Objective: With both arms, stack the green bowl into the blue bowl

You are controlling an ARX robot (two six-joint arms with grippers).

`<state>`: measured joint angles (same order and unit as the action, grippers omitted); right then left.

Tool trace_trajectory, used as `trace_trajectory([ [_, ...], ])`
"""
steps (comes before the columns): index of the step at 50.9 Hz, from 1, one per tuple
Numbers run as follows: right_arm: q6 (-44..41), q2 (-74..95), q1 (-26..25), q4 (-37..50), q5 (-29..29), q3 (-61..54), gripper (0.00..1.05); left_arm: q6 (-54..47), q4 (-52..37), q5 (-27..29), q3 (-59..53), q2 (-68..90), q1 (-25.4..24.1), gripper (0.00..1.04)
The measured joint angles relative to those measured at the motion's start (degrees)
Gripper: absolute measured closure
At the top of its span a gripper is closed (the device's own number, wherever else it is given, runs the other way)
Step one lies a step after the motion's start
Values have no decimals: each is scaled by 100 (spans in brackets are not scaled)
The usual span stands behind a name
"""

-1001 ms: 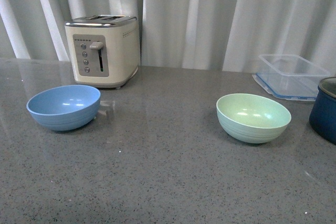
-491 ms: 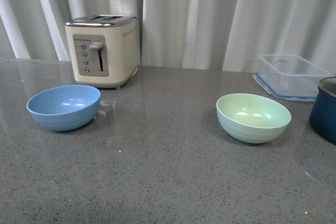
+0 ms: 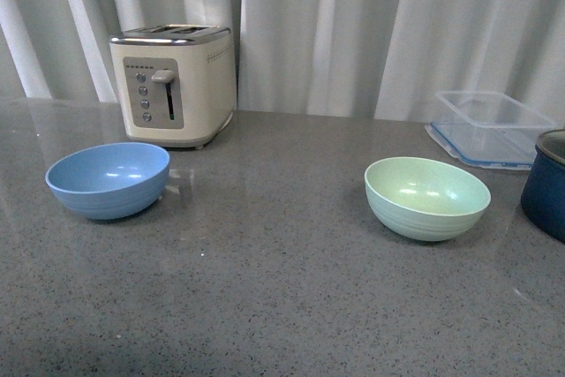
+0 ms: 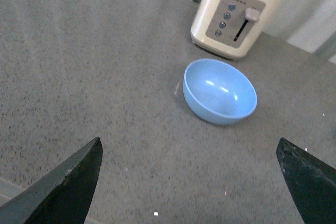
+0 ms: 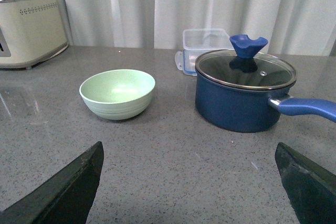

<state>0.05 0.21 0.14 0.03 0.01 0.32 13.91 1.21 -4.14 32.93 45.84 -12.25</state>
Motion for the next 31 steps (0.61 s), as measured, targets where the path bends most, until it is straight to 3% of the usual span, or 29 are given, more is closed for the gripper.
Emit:
trace_trajectory([
  [6, 0, 0, 0, 0, 0, 0, 10, 319, 94, 13, 1032, 1071, 17, 7],
  [31, 0, 0, 0, 0, 0, 0, 10, 1005, 1134, 125, 3412, 4140, 369, 7],
])
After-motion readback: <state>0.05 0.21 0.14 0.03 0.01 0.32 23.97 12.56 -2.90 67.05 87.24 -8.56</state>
